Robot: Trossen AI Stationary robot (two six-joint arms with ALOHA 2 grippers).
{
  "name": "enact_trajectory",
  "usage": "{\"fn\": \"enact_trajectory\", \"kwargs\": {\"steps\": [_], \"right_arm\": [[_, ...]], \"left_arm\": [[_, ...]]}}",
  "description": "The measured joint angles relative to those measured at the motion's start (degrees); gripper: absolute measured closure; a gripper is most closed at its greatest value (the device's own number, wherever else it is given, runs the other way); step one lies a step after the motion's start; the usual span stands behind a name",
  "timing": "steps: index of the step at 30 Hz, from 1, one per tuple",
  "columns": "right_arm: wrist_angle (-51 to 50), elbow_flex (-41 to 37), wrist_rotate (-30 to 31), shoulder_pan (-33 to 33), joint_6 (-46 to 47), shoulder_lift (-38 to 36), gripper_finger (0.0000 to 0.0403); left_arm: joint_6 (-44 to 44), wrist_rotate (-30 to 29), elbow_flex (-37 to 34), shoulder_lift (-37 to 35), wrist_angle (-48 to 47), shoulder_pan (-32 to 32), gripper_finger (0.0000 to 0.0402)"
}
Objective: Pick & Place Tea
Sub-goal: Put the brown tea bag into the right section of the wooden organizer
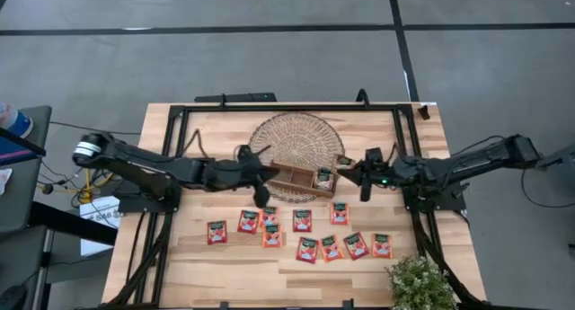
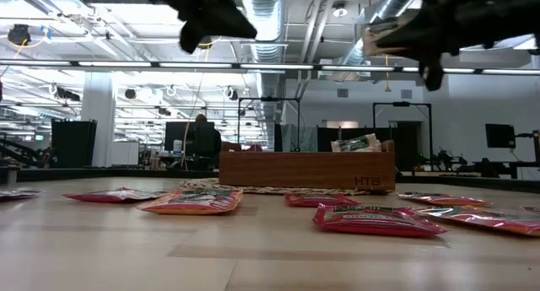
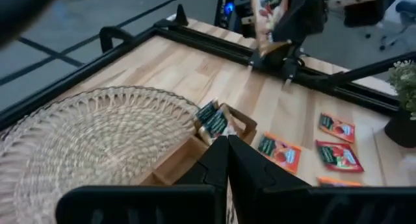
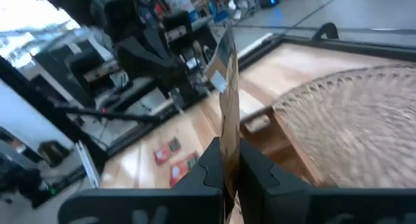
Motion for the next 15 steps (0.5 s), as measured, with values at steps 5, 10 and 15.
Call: {"fn": "enact_trajectory", "kwargs": {"steps": [5,10,15], "right_arm": [[8.62,1.57,-0.09,-0.87,0.33,13.48,0.0398],[13.51,2.65,0.02,-1.64,1.75,23.98,0.0398],[16.74,2.8,1.32,-1.6,4.07,30.24,0.0396]], "left_arm": [[-0.61,1.9,-5.0,-4.0,1.17,0.97,0.0402],[-1.64,2.48,-7.22,-4.5,0.36,1.22,0.0402],[-1.18,5.07,-7.2,-4.52,-0.28,1.19,0.0401]]}}
